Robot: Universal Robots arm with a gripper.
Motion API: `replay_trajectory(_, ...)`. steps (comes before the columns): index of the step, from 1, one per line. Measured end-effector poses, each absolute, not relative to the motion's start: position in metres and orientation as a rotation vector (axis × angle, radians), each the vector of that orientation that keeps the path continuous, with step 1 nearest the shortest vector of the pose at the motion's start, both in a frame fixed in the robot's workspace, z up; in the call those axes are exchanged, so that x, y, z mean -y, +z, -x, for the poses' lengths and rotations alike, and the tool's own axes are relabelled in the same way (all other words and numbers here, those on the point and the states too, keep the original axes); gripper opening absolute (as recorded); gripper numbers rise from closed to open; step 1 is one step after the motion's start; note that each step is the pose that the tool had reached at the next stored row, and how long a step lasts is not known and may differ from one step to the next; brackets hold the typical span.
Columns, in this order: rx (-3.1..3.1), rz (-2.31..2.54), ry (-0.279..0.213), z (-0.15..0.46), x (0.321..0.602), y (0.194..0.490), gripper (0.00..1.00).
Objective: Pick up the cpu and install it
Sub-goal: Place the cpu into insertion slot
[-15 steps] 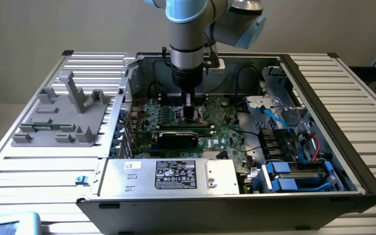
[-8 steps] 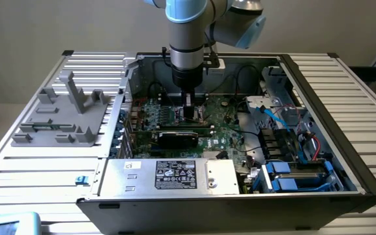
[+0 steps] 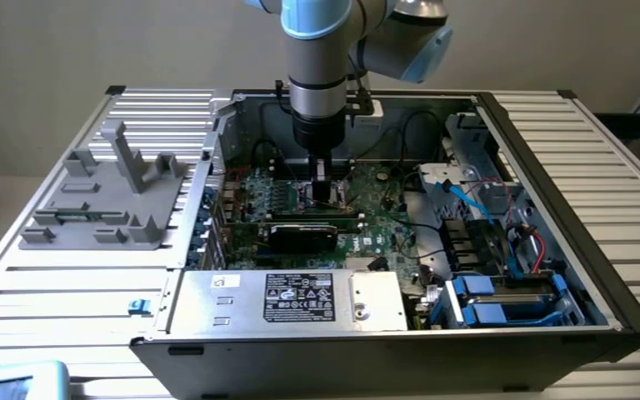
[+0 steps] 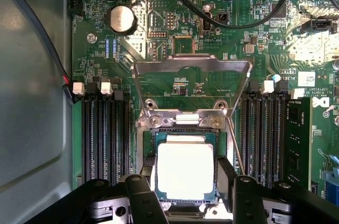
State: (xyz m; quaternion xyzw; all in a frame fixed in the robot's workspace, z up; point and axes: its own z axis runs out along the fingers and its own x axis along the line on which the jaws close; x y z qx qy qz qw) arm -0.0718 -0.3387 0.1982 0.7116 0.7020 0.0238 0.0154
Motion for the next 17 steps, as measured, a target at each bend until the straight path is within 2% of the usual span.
replay_trajectory(17, -2.180, -2.218, 0.081, 0.0720, 0.3386, 0.1991, 0.56)
